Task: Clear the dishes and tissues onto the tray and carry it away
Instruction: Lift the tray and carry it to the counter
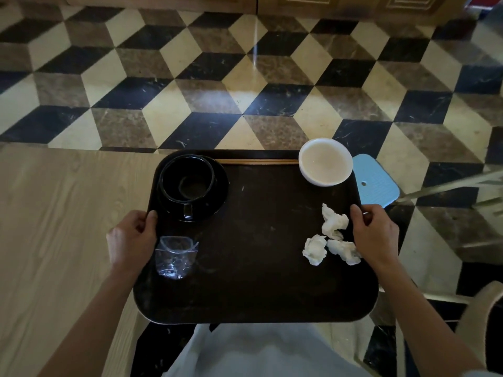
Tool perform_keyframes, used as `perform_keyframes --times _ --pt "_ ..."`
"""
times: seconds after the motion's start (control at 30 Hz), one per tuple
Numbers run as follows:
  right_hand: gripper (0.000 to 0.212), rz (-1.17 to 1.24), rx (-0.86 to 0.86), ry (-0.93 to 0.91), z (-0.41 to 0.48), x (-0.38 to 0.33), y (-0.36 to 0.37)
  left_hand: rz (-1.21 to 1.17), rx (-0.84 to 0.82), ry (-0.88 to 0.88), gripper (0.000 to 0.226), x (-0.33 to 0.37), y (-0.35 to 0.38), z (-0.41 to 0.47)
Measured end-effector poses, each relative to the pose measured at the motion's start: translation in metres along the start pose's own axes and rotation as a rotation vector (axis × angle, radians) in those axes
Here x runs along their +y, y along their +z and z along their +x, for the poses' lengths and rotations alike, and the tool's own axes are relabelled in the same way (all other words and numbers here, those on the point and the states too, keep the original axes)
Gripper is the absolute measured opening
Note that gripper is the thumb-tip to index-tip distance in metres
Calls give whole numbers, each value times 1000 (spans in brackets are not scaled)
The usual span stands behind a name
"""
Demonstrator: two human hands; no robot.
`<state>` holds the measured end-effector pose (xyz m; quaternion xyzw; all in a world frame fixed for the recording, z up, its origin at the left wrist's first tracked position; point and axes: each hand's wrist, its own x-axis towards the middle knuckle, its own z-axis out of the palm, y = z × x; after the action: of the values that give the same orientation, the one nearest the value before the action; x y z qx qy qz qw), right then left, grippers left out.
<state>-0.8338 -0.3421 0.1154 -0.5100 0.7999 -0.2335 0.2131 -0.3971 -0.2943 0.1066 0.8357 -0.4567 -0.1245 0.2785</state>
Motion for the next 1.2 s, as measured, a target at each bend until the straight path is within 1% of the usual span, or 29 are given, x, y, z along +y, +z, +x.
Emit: perform_keyframes --times 0.23,0.5,0.73,0.93,1.07,1.2 --pt "31 8 -42 -22 80 -22 0 -8 14 -50 21 40 33 43" --pt "29 -10 -97 -80 176 -45 -2 -21 76 -100 18 90 67 82" --pt "29 0 -119 -116 240 -67 9 3 86 -143 20 119 85 122" --pt "29 5 -126 -124 288 -95 31 8 70 -148 19 135 97 175" --pt "29 -3 -115 -107 322 -120 53 15 56 -130 20 140 107 224" --pt "29 3 -88 -98 349 -154 71 -27 46 -108 20 142 111 280"
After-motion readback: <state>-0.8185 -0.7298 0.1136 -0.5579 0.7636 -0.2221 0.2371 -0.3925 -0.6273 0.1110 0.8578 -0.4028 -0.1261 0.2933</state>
